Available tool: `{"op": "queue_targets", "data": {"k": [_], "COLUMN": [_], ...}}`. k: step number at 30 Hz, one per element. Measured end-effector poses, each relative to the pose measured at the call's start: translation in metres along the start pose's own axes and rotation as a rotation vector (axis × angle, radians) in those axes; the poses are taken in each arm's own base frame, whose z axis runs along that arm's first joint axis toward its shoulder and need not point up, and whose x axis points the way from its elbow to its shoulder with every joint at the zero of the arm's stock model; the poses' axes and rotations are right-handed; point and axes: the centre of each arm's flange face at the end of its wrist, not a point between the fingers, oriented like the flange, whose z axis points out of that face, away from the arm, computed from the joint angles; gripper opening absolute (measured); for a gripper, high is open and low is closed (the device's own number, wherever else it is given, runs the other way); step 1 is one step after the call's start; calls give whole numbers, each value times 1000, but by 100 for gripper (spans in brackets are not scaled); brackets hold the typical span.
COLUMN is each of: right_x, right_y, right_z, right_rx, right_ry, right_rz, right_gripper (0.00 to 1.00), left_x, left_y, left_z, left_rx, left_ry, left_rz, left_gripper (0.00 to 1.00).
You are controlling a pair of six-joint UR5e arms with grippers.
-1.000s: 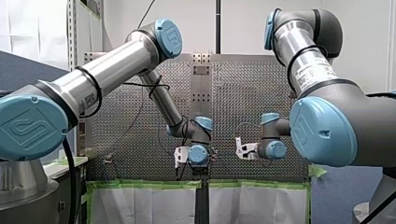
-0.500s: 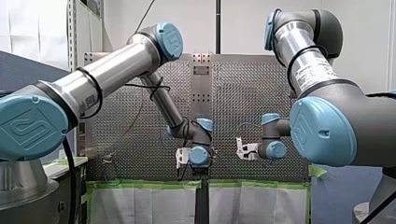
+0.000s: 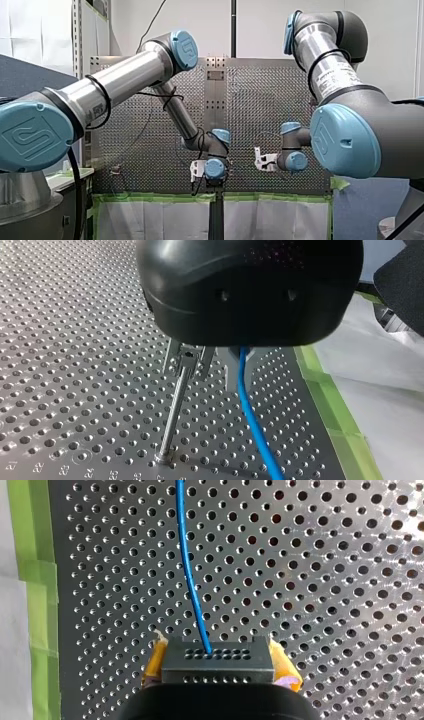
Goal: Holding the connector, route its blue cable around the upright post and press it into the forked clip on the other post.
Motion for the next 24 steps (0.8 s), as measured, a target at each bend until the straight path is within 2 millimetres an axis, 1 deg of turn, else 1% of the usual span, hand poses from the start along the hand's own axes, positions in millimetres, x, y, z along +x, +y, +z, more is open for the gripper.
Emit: {"op": "queue_targets", "data": {"k": [9,24], "right_x": [-1,-1], "right_y": [0,2], "right_z": [0,0], "right_rx": [1,-2], "right_ry": [-1,-3], "right_rz": [10,10], "right_gripper": [0,0], "left_x": [-2,-16], "left_y": [3,4], "left_z": [5,19], "left_rx": [3,9], "left_ry": [-3,-2], "left_rz": [-7,-7], "left_gripper": [0,0]}}
